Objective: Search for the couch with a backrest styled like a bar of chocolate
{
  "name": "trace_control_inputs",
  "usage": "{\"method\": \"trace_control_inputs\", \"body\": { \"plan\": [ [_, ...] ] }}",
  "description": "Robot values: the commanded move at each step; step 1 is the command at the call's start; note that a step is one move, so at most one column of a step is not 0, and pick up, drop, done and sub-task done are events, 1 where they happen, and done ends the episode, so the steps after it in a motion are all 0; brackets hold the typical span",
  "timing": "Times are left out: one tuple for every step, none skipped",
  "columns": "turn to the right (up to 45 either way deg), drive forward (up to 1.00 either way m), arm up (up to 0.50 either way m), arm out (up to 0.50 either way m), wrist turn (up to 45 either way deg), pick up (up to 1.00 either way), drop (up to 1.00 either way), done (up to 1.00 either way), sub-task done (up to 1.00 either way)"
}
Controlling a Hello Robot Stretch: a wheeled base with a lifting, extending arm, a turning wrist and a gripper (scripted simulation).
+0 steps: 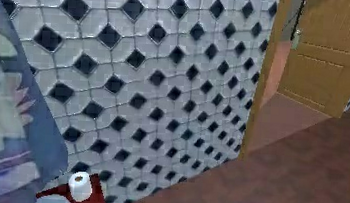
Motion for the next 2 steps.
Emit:
{"method": "trace_control_inputs", "body": {
  "plan": [
    [-45.0, 0.0, 0.0, 0.0, 0.0, 0.0, 0.0, 0.0, 0.0],
    [-45.0, 0.0, 0.0, 0.0, 0.0, 0.0, 0.0, 0.0, 0.0]
  ]
}}
